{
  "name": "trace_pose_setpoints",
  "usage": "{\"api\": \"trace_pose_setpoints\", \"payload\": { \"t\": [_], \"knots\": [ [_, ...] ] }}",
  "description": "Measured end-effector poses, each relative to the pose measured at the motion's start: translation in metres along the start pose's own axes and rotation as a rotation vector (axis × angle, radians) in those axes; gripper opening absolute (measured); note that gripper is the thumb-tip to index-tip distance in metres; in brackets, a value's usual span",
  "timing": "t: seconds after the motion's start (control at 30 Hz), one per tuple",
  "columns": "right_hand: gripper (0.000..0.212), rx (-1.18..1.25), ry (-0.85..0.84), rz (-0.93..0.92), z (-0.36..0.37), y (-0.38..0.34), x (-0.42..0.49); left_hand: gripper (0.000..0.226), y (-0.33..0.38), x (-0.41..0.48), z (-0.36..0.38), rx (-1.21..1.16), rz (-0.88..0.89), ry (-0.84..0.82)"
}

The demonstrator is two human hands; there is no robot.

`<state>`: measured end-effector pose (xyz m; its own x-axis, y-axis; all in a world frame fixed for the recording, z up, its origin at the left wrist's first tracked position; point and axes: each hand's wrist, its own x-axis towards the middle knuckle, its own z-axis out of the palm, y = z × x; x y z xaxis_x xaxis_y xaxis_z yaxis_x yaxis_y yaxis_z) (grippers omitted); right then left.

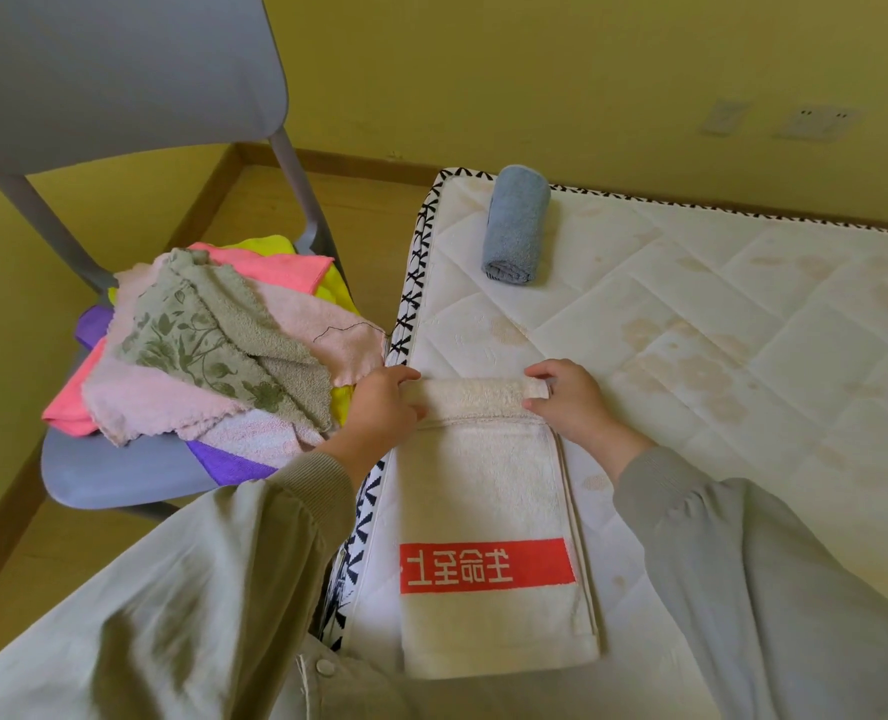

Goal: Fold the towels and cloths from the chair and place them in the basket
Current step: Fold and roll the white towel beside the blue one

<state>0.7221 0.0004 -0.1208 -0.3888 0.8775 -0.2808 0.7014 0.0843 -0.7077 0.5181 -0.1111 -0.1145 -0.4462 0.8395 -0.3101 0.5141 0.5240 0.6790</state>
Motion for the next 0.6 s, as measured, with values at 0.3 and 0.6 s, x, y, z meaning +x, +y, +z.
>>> {"api": "trace_pose_setpoints", "payload": {
  "t": [0.3,0.6],
  "knots": [
    [0.039,-0.121,-0.389,0.057,-0.024,-0.007,0.006,0.043,0.002,0.011,-0.011,0.319,0.100,-0.148],
    [0.023,-0.488,-0.050,-0.244,-0.026,-0.018,0.011,0.015,0.021,0.014,-0.023,0.428,0.376,0.149]
  ]
}}
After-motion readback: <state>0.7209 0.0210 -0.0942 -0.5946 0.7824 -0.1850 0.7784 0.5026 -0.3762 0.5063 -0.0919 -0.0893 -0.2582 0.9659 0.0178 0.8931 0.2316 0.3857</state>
